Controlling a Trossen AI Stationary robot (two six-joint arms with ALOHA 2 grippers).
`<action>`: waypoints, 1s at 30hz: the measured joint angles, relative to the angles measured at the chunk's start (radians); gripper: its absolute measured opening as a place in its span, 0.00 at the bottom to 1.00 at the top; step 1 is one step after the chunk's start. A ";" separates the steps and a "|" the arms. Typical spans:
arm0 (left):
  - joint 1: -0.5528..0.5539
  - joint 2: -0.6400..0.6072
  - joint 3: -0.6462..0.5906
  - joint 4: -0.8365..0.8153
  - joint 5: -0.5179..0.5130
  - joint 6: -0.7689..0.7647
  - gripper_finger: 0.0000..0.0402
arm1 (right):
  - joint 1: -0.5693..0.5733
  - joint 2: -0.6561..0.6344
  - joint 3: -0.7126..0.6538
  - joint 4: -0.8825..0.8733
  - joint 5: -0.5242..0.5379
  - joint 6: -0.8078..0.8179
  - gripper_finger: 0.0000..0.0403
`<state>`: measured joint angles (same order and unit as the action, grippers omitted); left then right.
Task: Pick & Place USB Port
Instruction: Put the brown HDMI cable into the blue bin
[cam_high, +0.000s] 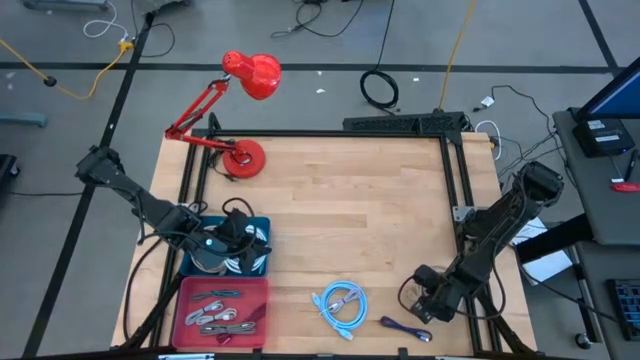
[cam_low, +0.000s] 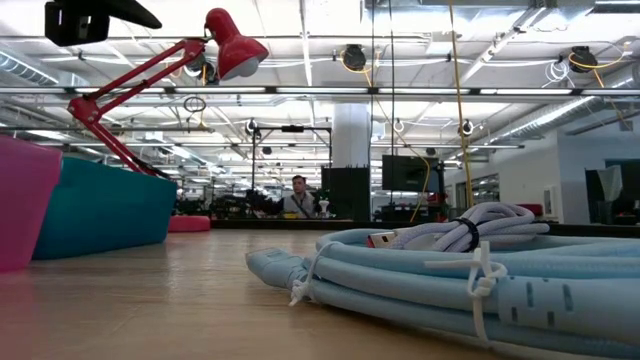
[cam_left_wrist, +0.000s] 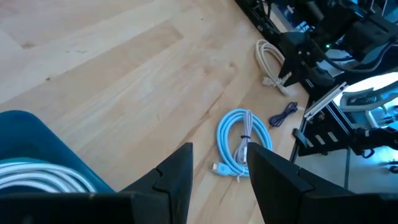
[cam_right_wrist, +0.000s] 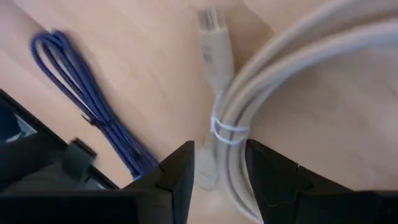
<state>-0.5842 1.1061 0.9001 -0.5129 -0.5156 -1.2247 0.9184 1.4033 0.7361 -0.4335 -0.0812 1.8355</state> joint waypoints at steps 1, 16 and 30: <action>0.000 0.000 0.000 0.000 0.000 0.000 0.38 | 0.000 0.000 0.001 -0.003 0.014 -0.001 0.33; -0.001 0.000 0.000 0.042 0.000 0.011 0.38 | 0.000 0.060 -0.008 -0.056 0.086 -0.041 0.33; -0.004 -0.001 0.000 0.179 -0.102 0.117 0.38 | -0.085 -0.040 0.030 0.091 0.471 -0.105 0.13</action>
<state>-0.5879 1.1051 0.8997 -0.3339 -0.6172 -1.1075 0.8336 1.3631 0.7664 -0.3430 0.3897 1.7301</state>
